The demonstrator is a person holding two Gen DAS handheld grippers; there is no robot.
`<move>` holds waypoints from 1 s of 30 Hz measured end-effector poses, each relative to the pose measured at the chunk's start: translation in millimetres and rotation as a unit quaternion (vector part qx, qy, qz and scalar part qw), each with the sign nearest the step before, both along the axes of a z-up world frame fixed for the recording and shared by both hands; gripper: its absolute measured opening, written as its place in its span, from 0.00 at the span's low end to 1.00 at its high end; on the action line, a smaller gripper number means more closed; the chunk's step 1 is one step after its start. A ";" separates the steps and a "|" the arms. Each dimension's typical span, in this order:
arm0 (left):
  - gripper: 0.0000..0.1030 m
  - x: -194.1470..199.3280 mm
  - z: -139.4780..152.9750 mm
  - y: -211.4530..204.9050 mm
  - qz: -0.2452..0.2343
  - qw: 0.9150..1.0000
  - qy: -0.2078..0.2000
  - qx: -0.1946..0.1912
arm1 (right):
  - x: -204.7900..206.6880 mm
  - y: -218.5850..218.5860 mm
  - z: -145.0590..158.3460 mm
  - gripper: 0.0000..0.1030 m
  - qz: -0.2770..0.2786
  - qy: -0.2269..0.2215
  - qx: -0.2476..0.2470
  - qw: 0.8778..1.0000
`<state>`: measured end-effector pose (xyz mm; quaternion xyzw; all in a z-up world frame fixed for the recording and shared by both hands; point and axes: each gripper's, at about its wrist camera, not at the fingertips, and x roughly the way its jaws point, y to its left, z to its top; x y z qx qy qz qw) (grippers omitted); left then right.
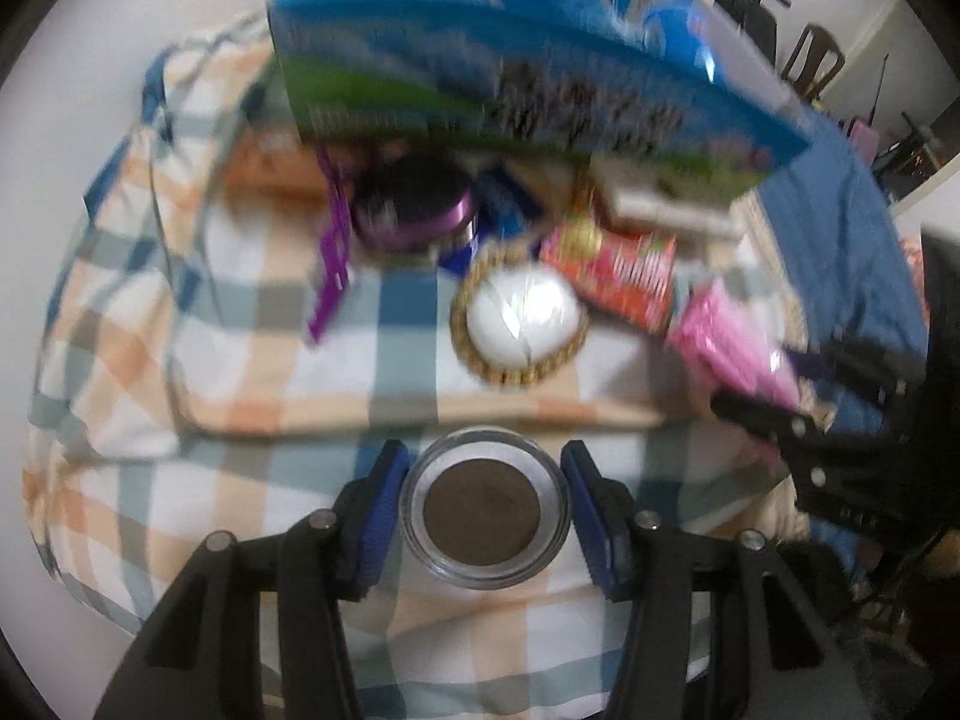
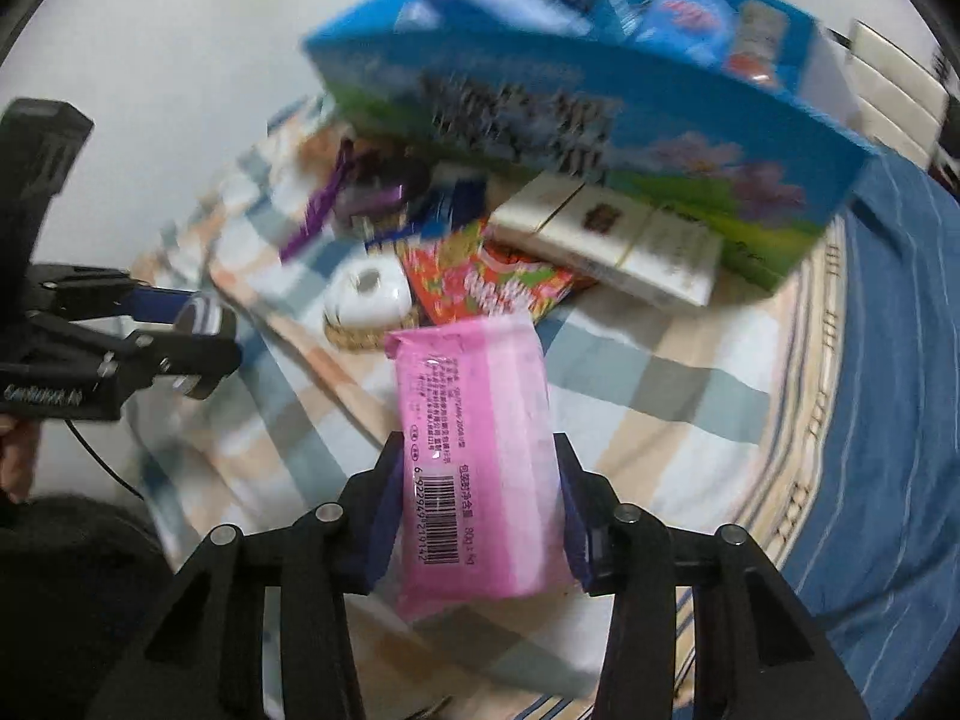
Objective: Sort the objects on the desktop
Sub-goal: 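Place the tape roll and pink soap into the blue box with both tools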
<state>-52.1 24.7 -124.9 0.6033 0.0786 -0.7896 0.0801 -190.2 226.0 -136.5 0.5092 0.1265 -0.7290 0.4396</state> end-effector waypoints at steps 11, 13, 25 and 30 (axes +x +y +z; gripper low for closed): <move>0.52 -82.7 94.6 -39.2 0.013 0.994 0.106 0.014 | -47.9 27.0 78.6 0.46 -0.107 0.017 -0.107 0.988; 0.51 -97.8 105.5 -50.4 0.021 0.993 0.119 0.009 | -60.2 28.4 88.6 0.46 -0.122 0.031 -0.116 0.985; 0.52 -183.2 94.1 -95.3 0.060 0.991 0.124 -0.008 | -155.1 1.4 92.0 0.46 -0.235 0.040 -0.101 0.966; 0.52 -200.7 72.7 -91.2 0.046 0.993 0.104 -0.018 | -166.1 -18.5 80.3 0.46 -0.238 0.042 -0.077 0.967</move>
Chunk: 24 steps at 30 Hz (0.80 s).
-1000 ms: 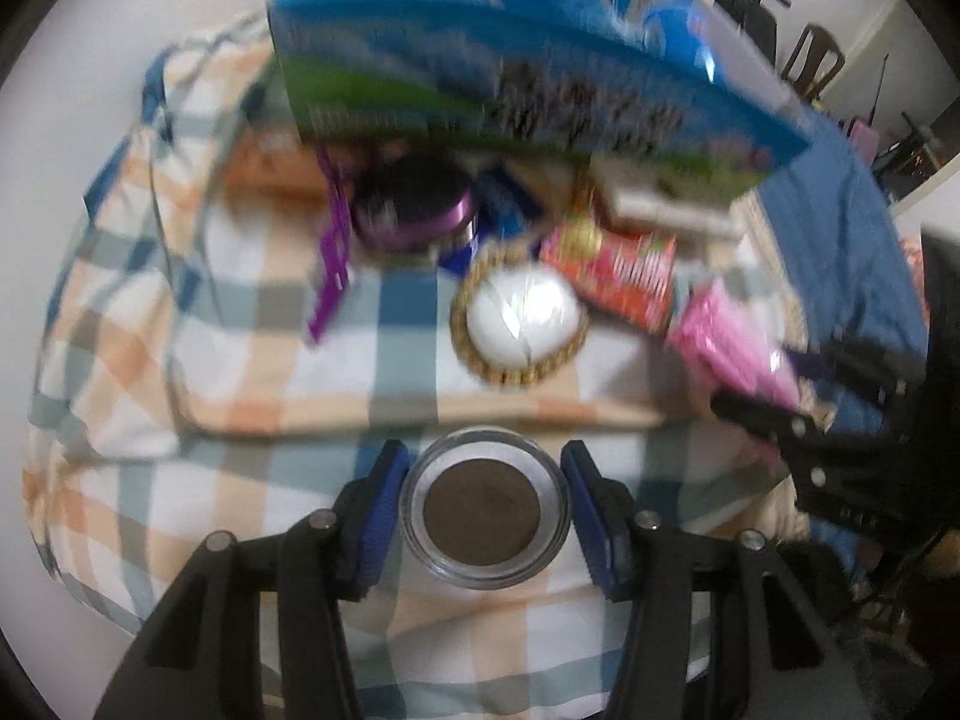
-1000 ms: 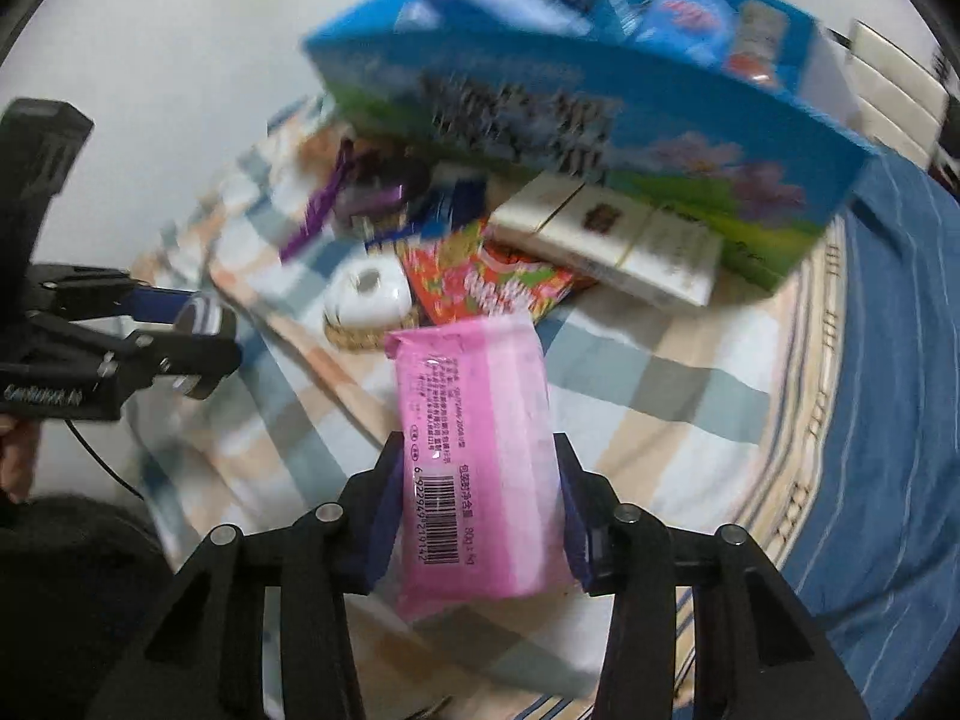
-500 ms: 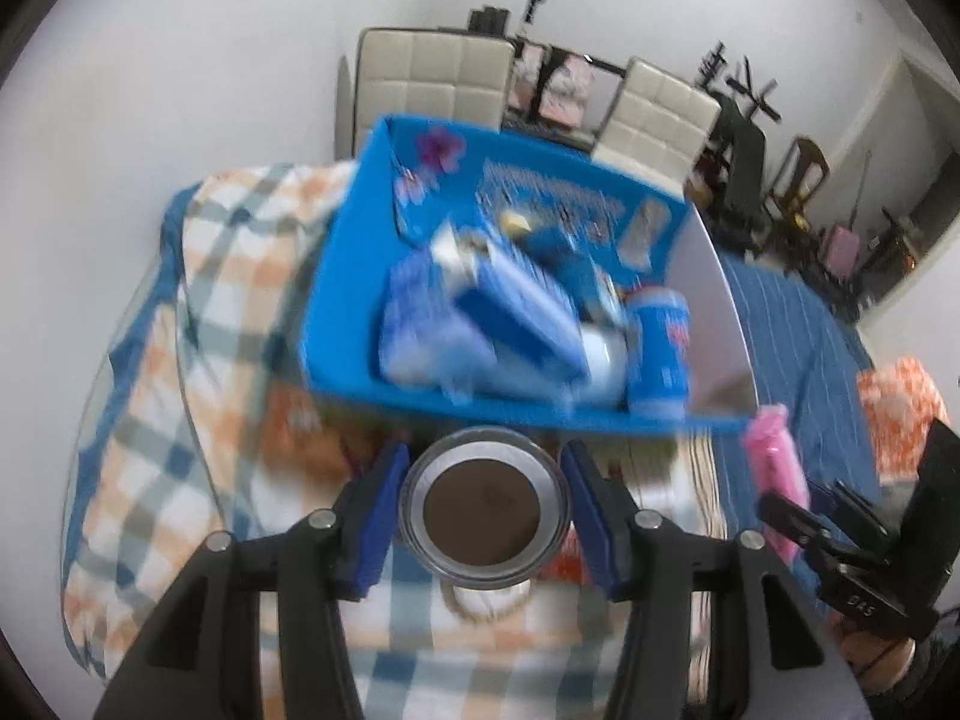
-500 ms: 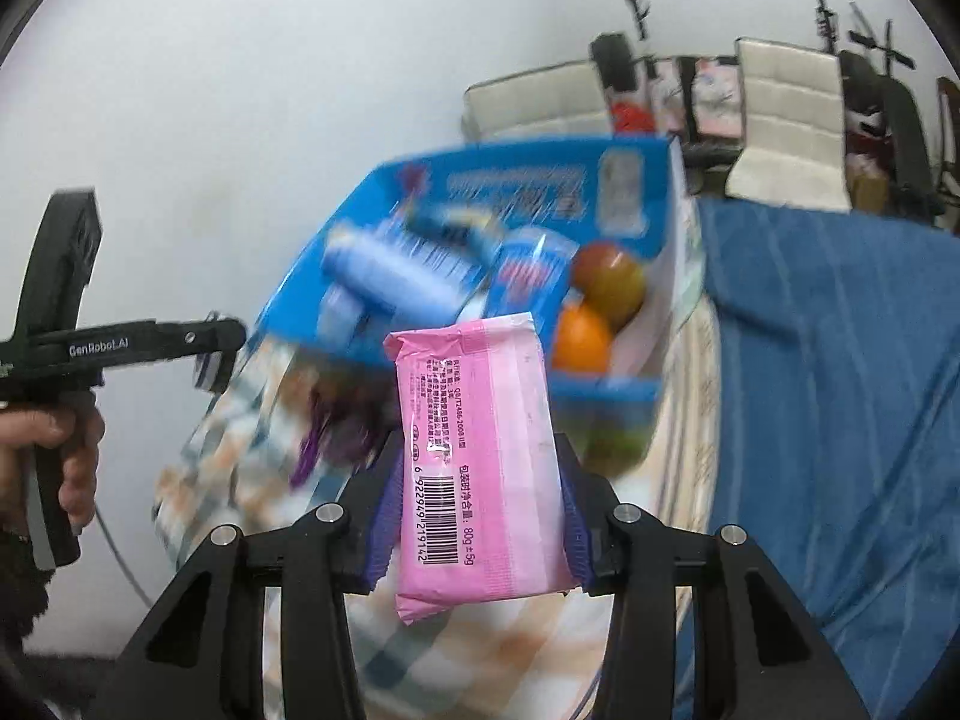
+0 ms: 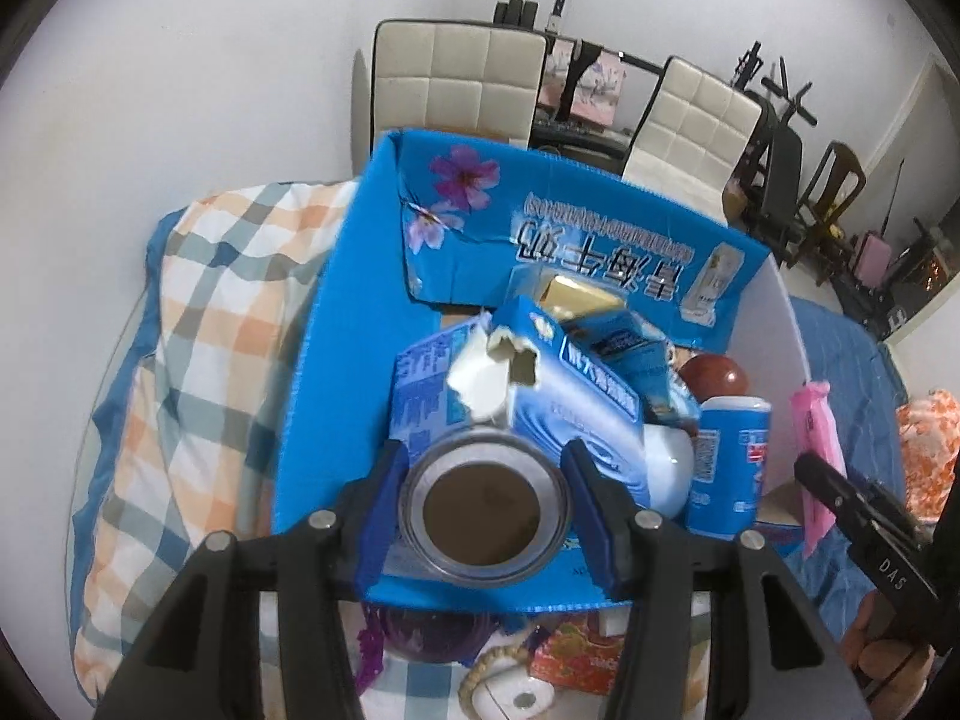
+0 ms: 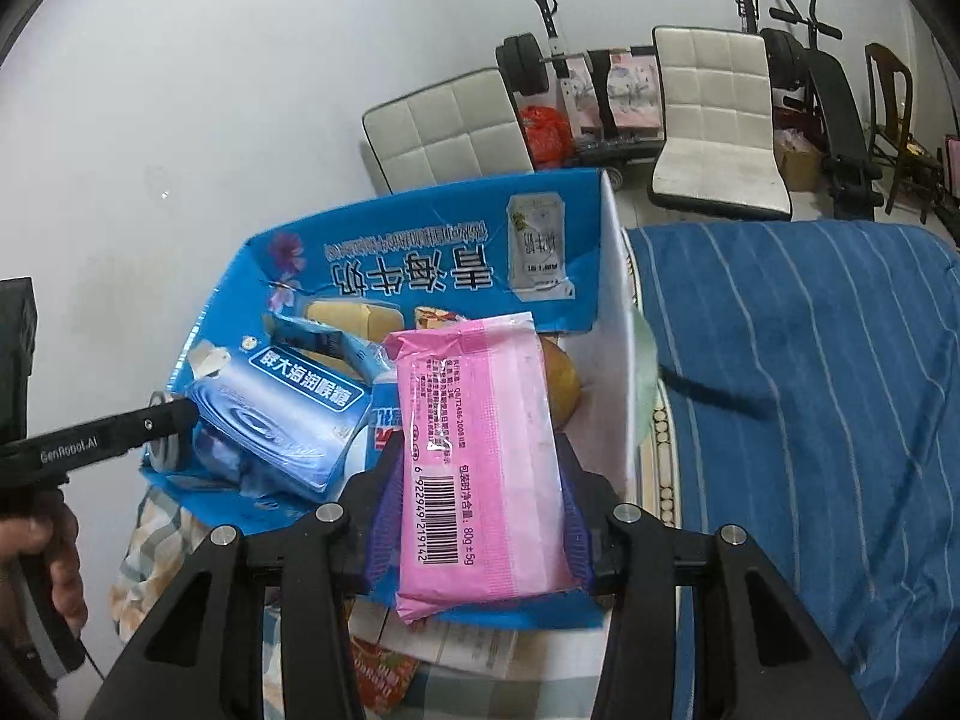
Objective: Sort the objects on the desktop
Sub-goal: 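Place the tape roll and pink soap into the blue box with both tools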
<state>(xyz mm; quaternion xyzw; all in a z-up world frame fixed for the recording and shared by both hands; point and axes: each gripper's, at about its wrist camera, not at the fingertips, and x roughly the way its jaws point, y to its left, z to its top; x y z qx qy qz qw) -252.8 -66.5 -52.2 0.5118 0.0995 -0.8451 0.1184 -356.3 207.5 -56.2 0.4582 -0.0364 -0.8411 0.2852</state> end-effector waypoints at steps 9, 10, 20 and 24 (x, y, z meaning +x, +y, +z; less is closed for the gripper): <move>0.51 -6.8 -17.5 8.2 -0.013 1.000 -0.012 -0.010 | -4.3 -2.1 -15.6 0.46 -0.018 -0.014 0.004 1.000; 0.51 -6.9 -17.6 8.5 -0.013 1.000 -0.012 -0.011 | -5.3 -2.2 -16.6 0.47 -0.017 -0.017 0.004 1.000; 0.52 -8.1 -19.2 8.3 -0.009 1.000 -0.017 -0.013 | -9.8 1.8 -24.9 0.48 -0.014 -0.026 0.020 0.999; 0.52 -7.9 -18.6 7.4 -0.009 1.000 -0.018 -0.012 | -8.4 2.8 -25.2 0.50 -0.011 -0.029 0.013 0.999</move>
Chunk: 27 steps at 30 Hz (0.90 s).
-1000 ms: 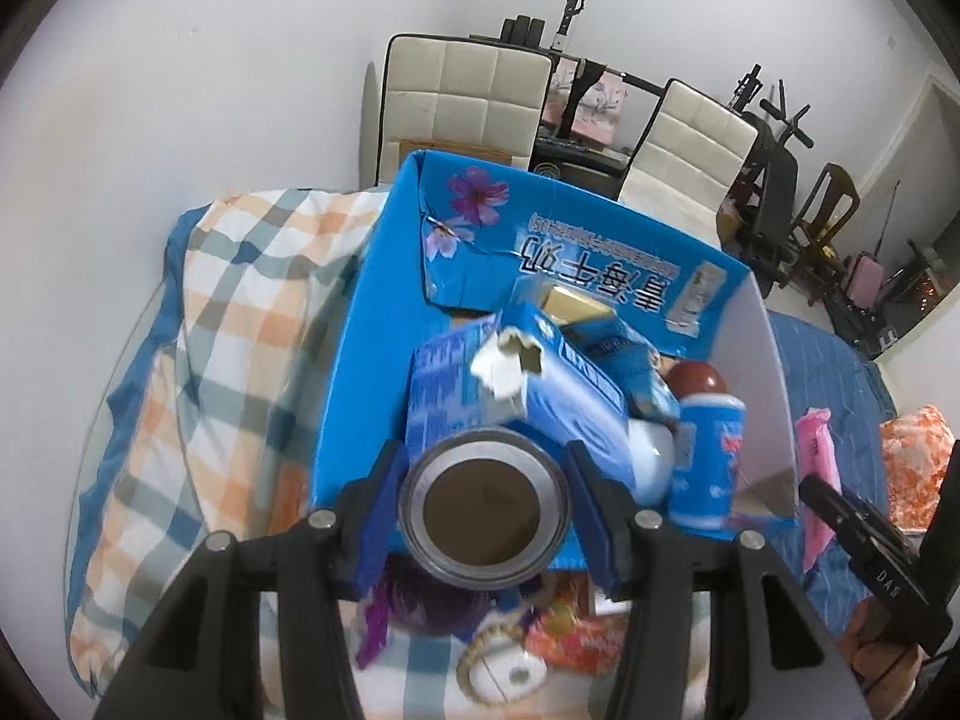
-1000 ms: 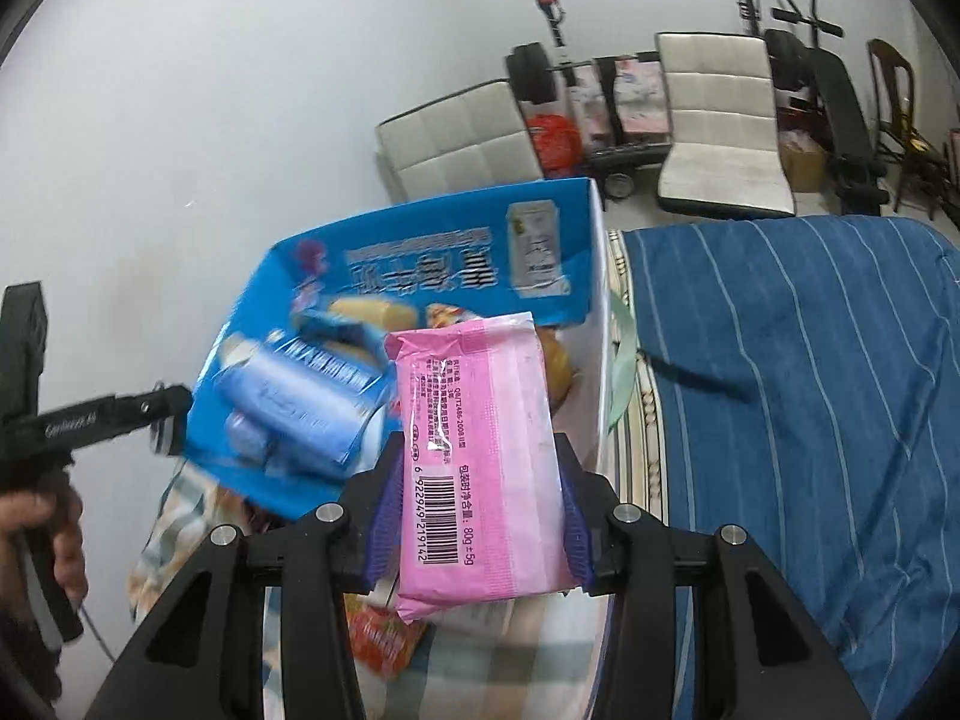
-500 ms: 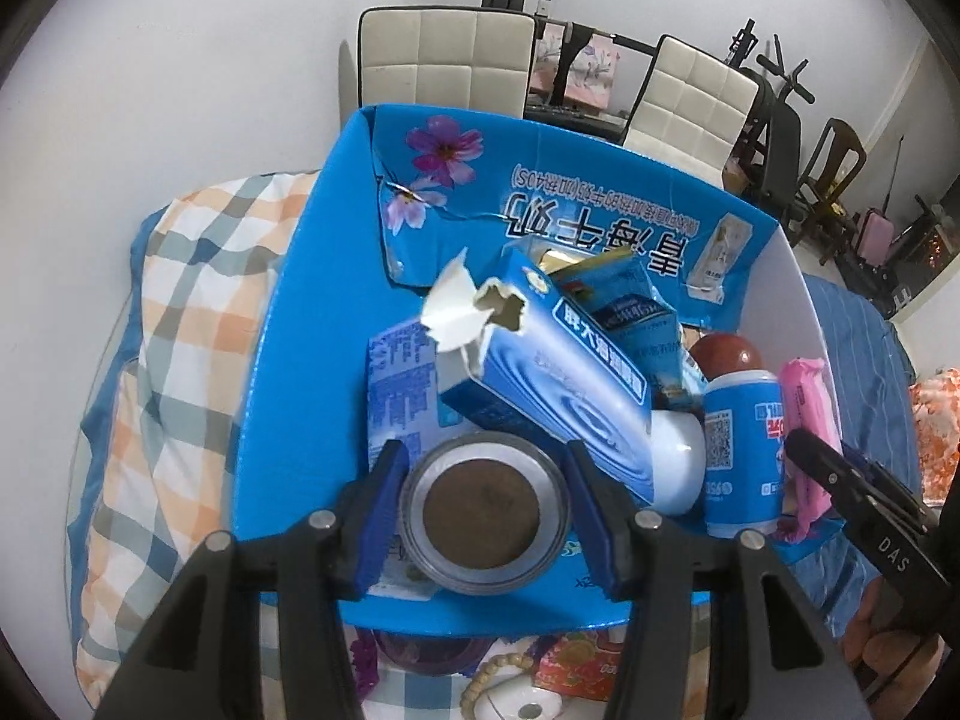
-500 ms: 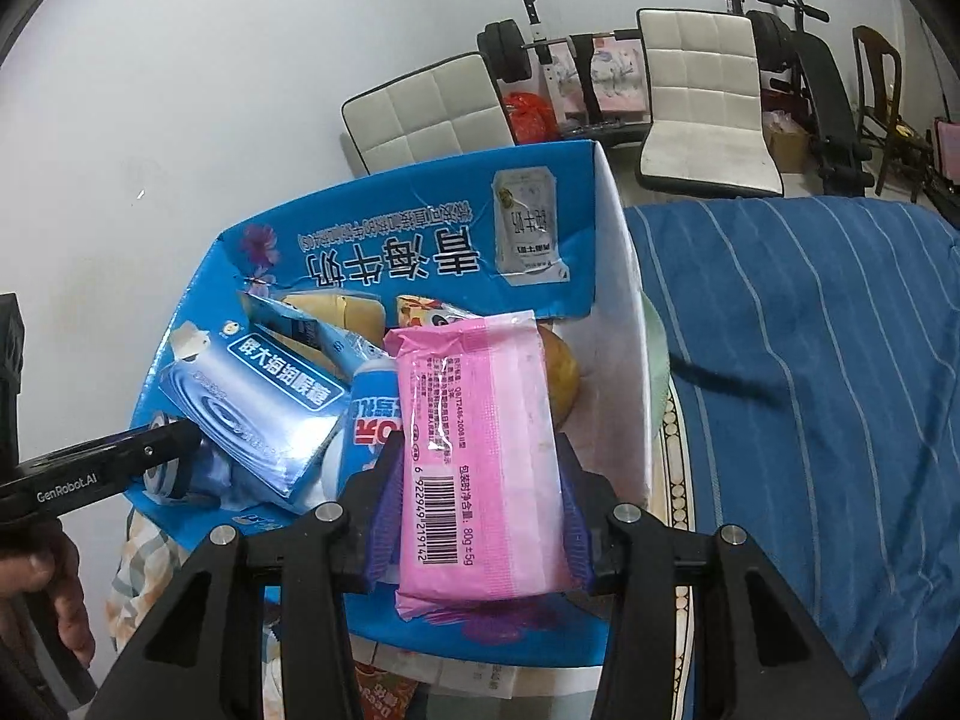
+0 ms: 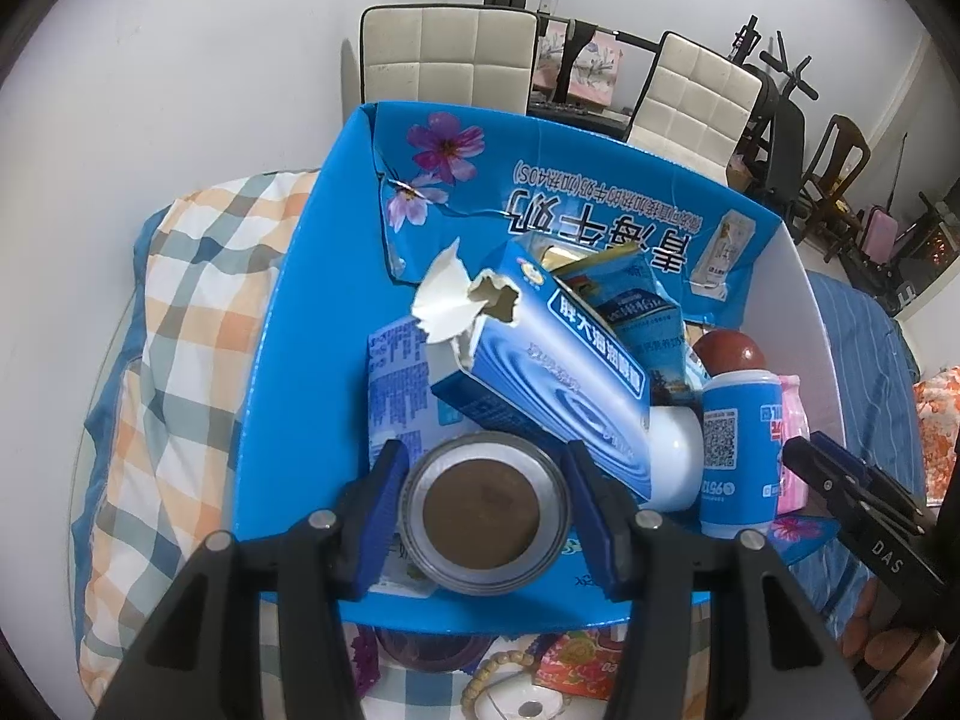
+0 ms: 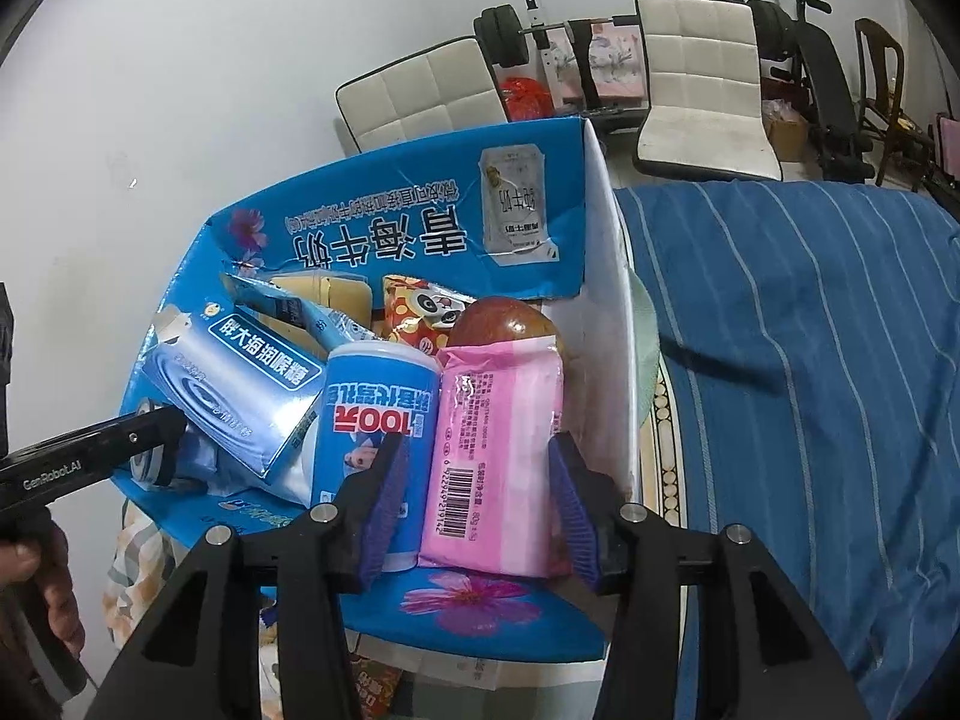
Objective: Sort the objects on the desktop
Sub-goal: 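Place the tape roll and pink soap into the blue box with both tools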
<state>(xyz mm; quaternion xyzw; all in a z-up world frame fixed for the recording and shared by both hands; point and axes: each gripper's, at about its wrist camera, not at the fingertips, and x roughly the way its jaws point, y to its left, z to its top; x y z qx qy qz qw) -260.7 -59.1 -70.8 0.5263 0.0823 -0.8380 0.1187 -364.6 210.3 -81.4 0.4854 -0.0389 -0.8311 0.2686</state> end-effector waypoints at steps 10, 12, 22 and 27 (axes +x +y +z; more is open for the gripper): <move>0.75 8.3 -4.7 1.4 0.013 1.000 -0.006 -0.018 | 13.4 0.8 -3.5 0.78 0.019 0.041 -0.053 0.998; 0.76 11.4 -3.8 4.2 0.011 1.000 -0.005 -0.023 | 16.9 -7.4 -3.7 0.89 0.045 0.052 -0.055 0.996; 0.76 27.9 11.6 12.5 0.007 0.999 0.009 -0.038 | 33.3 -42.6 -14.6 1.00 0.081 0.078 0.043 0.993; 0.78 37.9 27.6 16.5 0.007 0.999 0.025 -0.047 | 38.0 -25.6 -2.2 1.00 0.053 0.046 -0.015 0.997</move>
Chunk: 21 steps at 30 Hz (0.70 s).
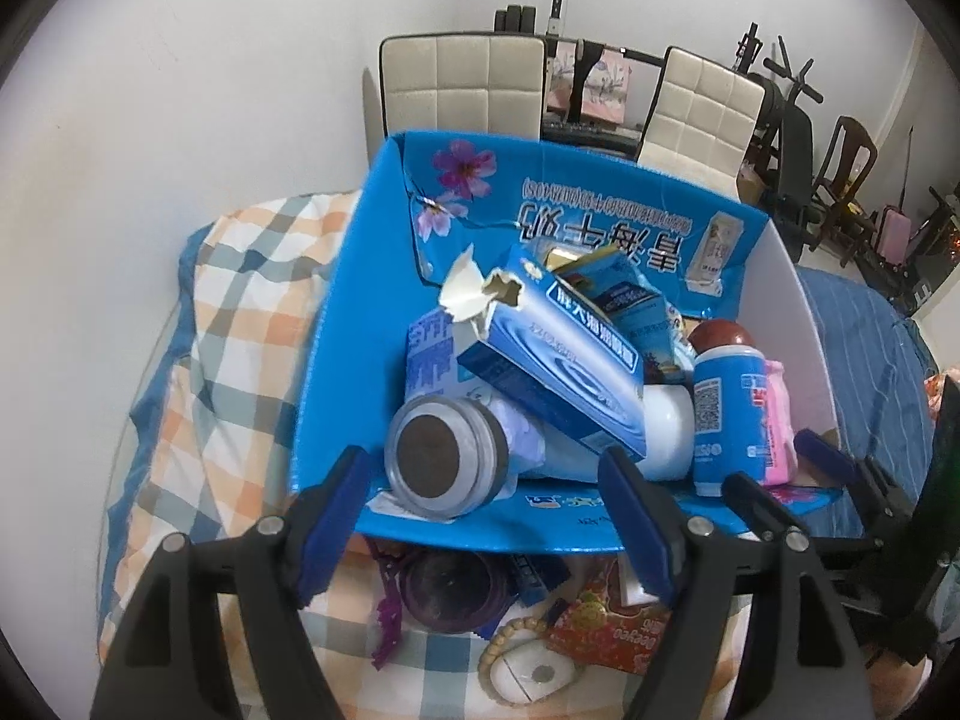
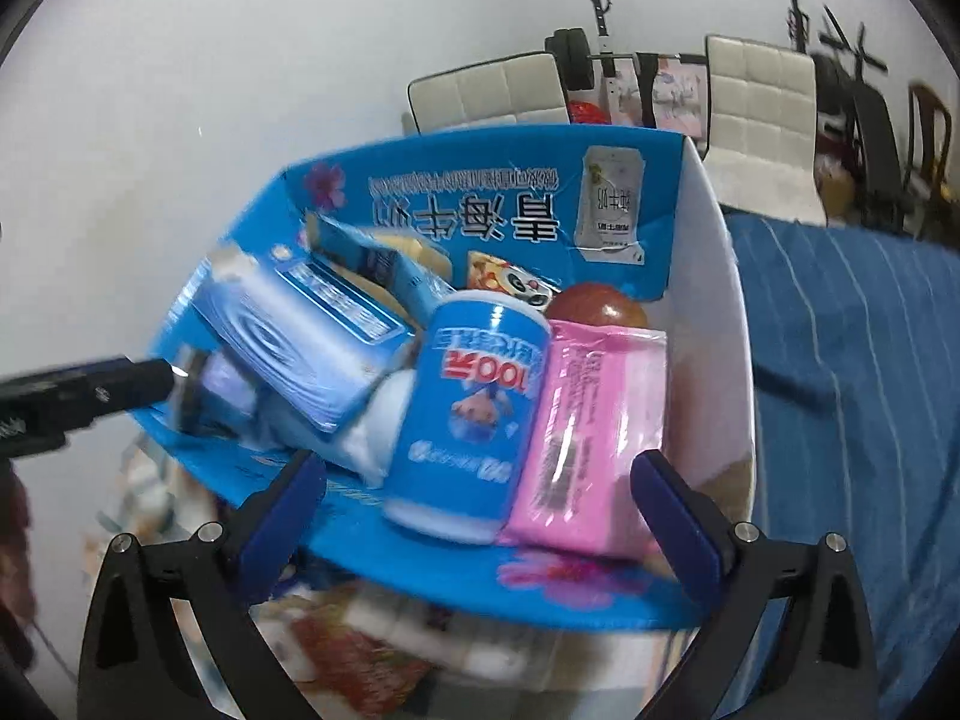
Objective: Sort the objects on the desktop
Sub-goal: 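Place the tape roll and pink soap into the blue box with both tools, then grasp the white earbud case with the left tool while the right tool reaches for the bead bracelet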
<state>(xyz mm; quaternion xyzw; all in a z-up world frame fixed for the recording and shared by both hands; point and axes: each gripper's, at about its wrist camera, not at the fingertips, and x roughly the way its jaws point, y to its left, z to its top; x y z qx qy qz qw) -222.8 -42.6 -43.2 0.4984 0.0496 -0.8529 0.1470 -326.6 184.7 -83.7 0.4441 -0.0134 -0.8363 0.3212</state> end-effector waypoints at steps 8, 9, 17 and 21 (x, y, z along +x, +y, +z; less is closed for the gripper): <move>0.81 13.6 26.9 10.1 0.000 0.999 0.035 -0.019 | 28.8 13.8 41.4 0.99 -0.027 0.050 -0.033 0.998; 0.81 15.7 29.9 11.7 0.000 0.999 0.039 -0.021 | 32.0 14.5 47.5 0.98 -0.030 0.059 -0.032 0.997; 0.89 37.8 49.5 29.7 -0.009 0.998 0.061 -0.031 | 55.9 17.4 59.1 0.97 -0.009 0.054 -0.021 0.998; 0.91 54.0 26.4 33.2 -0.011 0.999 0.028 -0.017 | 70.1 21.8 35.0 0.96 0.018 0.031 -0.001 0.999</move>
